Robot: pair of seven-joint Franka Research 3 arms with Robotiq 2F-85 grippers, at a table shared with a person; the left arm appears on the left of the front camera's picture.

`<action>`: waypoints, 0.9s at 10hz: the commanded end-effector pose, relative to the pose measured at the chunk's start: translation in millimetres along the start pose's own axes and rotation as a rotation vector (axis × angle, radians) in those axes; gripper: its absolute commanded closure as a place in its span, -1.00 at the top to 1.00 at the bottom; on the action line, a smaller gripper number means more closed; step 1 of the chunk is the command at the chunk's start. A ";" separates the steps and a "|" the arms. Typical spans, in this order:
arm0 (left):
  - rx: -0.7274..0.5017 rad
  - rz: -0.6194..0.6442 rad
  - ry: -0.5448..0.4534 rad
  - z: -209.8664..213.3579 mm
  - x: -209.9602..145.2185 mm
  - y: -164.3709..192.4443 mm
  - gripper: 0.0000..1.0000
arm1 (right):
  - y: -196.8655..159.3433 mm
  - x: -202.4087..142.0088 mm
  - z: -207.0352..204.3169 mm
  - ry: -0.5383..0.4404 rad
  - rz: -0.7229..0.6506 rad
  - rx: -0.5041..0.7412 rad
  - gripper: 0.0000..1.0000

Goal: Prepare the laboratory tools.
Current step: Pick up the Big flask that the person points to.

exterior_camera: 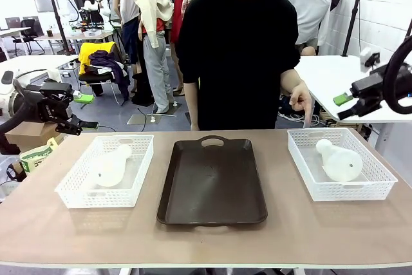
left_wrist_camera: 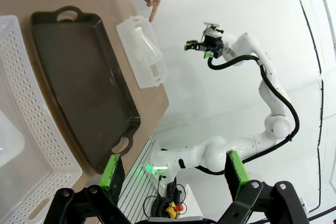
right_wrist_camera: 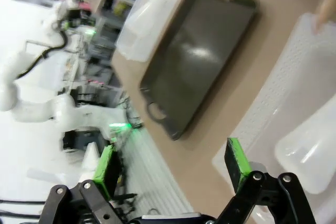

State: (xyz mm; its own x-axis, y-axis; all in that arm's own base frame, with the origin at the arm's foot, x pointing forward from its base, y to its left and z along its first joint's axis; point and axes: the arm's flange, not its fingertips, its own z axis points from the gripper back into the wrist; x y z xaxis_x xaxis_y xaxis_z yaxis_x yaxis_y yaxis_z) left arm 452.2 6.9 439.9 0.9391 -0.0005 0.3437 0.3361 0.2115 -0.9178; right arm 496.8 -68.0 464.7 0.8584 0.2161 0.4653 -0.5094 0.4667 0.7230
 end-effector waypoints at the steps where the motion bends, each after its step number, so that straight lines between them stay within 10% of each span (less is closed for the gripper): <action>1: -0.010 -0.004 -0.004 1.6 0.1 -2.5 1.00 | 21.1 36.9 -10.3 0.071 0.013 -0.288 1.00; 5: -0.010 -0.004 -0.004 1.6 0.1 -2.5 1.00 | 30.3 100.9 -65.4 0.287 -0.023 -0.686 1.00; 9: -0.010 -0.004 -0.004 1.6 0.1 -2.5 1.00 | 7.4 117.1 -121.0 0.273 -0.123 -0.856 1.00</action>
State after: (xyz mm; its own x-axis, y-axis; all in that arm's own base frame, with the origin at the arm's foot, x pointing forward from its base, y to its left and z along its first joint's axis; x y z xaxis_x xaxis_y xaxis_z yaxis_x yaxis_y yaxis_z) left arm 452.1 6.7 440.0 0.9390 -0.0010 0.3439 0.3363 0.2117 -0.9177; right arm 591.5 59.4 460.5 0.9319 0.3100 0.1882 -0.3344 0.9354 0.1151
